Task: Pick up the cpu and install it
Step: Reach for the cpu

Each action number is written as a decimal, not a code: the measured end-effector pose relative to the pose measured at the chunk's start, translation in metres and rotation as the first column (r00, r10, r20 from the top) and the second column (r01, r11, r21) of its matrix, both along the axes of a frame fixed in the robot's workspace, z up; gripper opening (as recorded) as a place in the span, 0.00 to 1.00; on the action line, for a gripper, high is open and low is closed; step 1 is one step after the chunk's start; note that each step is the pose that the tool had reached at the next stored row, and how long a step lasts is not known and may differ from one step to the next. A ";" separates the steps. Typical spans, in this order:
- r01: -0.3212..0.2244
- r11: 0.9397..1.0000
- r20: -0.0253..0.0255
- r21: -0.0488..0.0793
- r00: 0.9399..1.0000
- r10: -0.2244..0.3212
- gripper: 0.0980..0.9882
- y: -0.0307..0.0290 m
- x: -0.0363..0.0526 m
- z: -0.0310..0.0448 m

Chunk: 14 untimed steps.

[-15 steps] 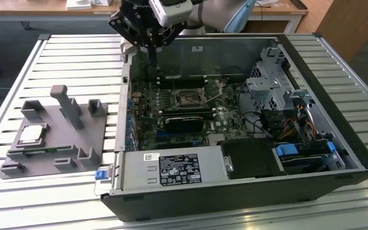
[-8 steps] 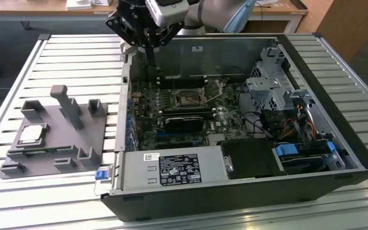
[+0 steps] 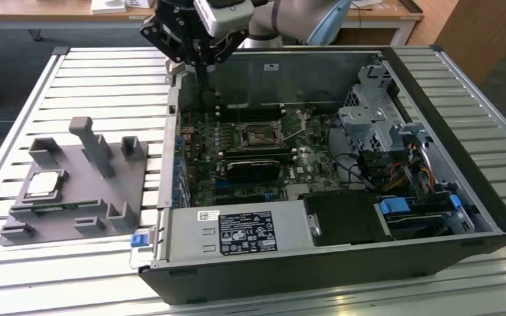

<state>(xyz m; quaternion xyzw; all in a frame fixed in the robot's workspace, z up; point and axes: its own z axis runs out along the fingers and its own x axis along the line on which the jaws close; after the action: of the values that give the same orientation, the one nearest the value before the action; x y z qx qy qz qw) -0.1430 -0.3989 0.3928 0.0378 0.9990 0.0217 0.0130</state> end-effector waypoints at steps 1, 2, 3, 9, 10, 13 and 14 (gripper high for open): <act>0.000 1.000 0.000 0.000 1.000 0.000 0.01 0.0000 -0.0007 0.0000; 0.000 1.000 0.000 0.000 1.000 0.000 0.01 0.0000 -0.0013 -0.0001; 0.000 1.000 0.000 0.000 1.000 0.000 0.01 0.0000 -0.0019 -0.0001; 0.000 1.000 0.000 0.000 1.000 0.000 0.01 0.0000 -0.0062 -0.0002; 0.000 1.000 0.000 0.000 1.000 0.000 0.01 0.0000 -0.0069 -0.0002; 0.000 1.000 0.000 0.000 1.000 0.000 0.01 0.0000 -0.0090 -0.0003; 0.000 1.000 0.000 0.000 1.000 0.000 0.01 0.0000 -0.0097 -0.0003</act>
<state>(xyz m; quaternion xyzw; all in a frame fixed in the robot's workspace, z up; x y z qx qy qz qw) -0.1528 -0.3989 0.3925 0.0379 0.9990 0.0217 0.0131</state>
